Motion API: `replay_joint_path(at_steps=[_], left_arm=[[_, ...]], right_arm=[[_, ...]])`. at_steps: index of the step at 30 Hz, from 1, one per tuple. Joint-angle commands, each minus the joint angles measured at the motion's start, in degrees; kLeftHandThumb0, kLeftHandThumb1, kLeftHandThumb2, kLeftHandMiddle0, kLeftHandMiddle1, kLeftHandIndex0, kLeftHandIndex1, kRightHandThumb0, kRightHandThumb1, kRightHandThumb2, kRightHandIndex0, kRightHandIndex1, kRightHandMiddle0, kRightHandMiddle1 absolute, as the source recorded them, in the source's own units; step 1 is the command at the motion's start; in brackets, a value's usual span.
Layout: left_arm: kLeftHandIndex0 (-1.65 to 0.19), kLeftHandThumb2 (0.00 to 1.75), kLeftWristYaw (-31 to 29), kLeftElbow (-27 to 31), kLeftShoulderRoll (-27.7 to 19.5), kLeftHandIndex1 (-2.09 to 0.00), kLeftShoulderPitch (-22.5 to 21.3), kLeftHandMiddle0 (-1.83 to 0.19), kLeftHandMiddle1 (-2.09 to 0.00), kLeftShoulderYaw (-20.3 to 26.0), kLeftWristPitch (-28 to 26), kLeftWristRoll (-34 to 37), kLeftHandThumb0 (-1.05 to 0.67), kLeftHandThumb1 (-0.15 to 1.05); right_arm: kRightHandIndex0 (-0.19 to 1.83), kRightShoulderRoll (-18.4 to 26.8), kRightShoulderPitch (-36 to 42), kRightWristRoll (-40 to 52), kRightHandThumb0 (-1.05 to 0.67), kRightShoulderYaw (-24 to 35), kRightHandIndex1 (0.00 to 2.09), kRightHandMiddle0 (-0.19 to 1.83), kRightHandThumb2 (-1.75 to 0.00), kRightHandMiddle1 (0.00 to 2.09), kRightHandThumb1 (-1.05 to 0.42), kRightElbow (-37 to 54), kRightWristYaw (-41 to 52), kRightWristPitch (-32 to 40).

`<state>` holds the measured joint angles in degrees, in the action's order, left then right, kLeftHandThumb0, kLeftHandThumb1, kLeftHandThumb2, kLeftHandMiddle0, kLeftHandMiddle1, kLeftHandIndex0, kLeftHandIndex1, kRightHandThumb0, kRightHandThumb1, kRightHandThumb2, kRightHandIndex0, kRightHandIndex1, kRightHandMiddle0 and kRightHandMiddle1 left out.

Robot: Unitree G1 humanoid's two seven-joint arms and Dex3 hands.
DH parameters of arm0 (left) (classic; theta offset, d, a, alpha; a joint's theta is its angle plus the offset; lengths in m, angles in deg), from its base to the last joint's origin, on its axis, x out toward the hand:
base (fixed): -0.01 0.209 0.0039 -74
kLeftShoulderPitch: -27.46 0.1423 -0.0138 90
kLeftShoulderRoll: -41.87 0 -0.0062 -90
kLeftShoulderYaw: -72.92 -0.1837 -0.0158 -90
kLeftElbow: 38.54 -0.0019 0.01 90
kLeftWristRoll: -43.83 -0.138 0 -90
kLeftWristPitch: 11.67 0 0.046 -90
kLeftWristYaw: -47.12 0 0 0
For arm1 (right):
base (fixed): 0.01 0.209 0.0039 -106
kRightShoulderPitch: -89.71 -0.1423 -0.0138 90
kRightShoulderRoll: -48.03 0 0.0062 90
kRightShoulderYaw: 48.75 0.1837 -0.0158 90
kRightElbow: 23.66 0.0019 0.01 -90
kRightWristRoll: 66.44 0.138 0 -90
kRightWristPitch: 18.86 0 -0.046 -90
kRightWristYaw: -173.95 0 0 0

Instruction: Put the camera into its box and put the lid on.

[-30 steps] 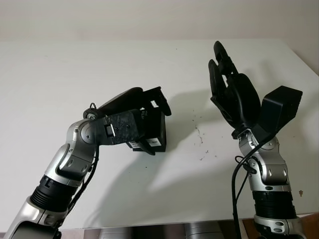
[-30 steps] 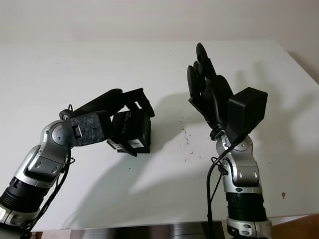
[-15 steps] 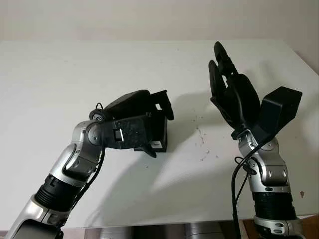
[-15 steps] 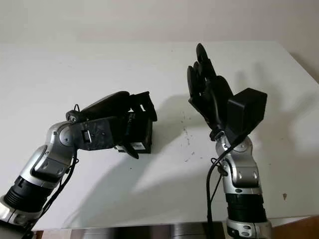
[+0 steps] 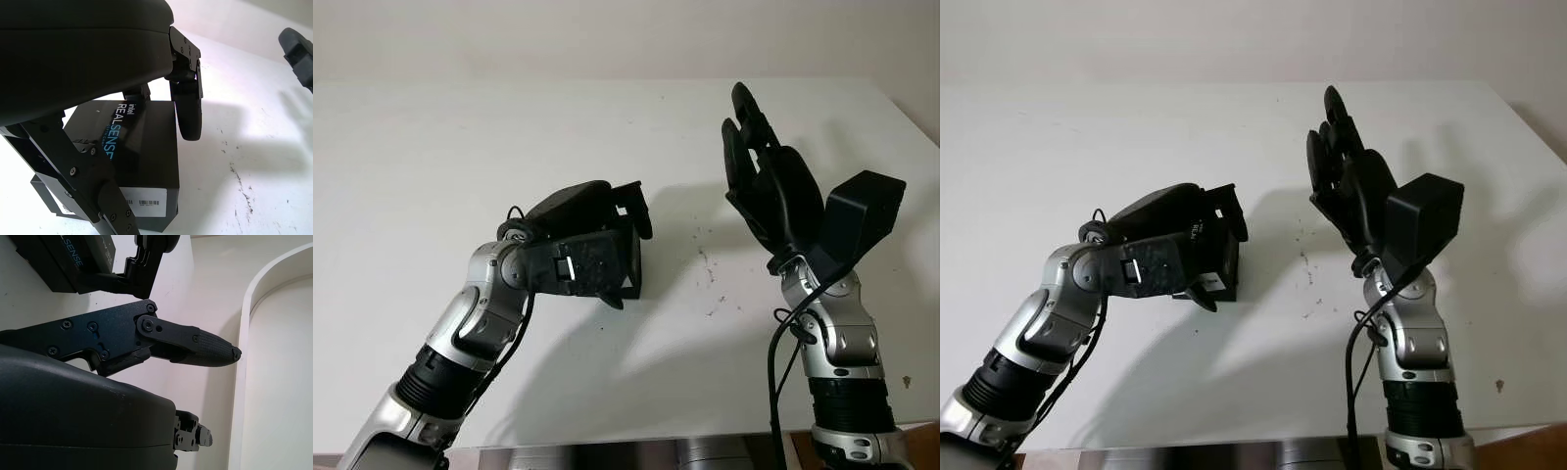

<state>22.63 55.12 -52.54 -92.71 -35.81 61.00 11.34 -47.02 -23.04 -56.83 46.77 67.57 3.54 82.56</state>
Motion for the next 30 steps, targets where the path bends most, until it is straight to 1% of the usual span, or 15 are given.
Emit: replay_joint_path(at_steps=[1, 8, 9, 18, 24, 26, 28, 30], left_arm=[[-0.18, 0.06, 1.0, 1.1, 1.1, -1.55, 0.2, -0.2, -1.66, -0.5, -1.4, -1.0, -0.12, 0.99], [-0.17, 0.06, 0.6, 2.6, 2.3, -1.55, 0.7, -0.18, -1.62, -1.3, -5.1, -2.2, -0.12, 0.99], [-0.18, 0.06, 0.5, 2.8, 2.5, -1.55, 0.8, -0.19, -1.59, -1.4, -5.4, -2.2, -0.12, 0.99], [-0.21, 0.05, 0.7, 4.1, 3.3, -1.52, 1.6, -0.25, -1.53, -2.5, -5.4, -1.7, -0.1, 0.98], [-0.18, 0.05, 1.8, 5.1, 3.0, -1.42, 2.4, -0.27, -1.46, -3.6, -2.7, -2.6, -0.13, 0.96], [-0.16, 0.06, 2.1, 5.2, 3.2, -1.41, 2.6, -0.26, -1.48, -3.8, -2.1, -2.7, -0.15, 0.97], [-0.13, 0.06, 2.4, 5.1, 3.4, -1.38, 2.7, -0.22, -1.59, -4.0, -1.6, -2.5, -0.16, 0.99], [-0.1, 0.06, 2.2, 5.0, 3.7, -1.35, 2.4, -0.18, -1.62, -4.4, -1.8, -2.9, -0.19, 0.99]], right_arm=[[-0.12, -0.5, 0.1, 0.0, -0.69, 0.2, 0.06, -0.08, -0.61, 0.05, -1.05, 0.7, -0.3, -0.4], [-0.12, -0.9, 0.1, 0.1, -0.69, -0.1, 0.06, -0.09, -0.59, 0.05, -1.05, 0.5, -0.1, -0.8], [-0.12, -0.9, 0.1, 0.0, -0.69, -0.2, 0.06, -0.09, -0.59, 0.05, -1.05, 0.5, -0.1, -0.8], [-0.11, -1.5, 0.1, -0.2, -0.7, -0.4, 0.06, -0.07, -0.57, 0.05, -1.05, -0.2, 0.0, -1.8], [-0.11, -2.0, 0.4, 0.0, -0.71, -0.3, 0.06, -0.07, -0.57, 0.05, -1.05, 0.6, -0.6, -0.6], [-0.12, -2.1, 0.4, 0.1, -0.7, -0.3, 0.05, -0.08, -0.58, 0.05, -1.05, 0.6, -0.7, -0.5], [-0.12, -2.3, 0.4, 0.2, -0.69, -0.2, 0.05, -0.08, -0.59, 0.05, -1.05, 0.4, -0.7, -0.5], [-0.12, -2.3, 0.5, 0.1, -0.69, -0.2, 0.05, -0.08, -0.59, 0.05, -1.05, 0.4, -0.7, -0.7]])
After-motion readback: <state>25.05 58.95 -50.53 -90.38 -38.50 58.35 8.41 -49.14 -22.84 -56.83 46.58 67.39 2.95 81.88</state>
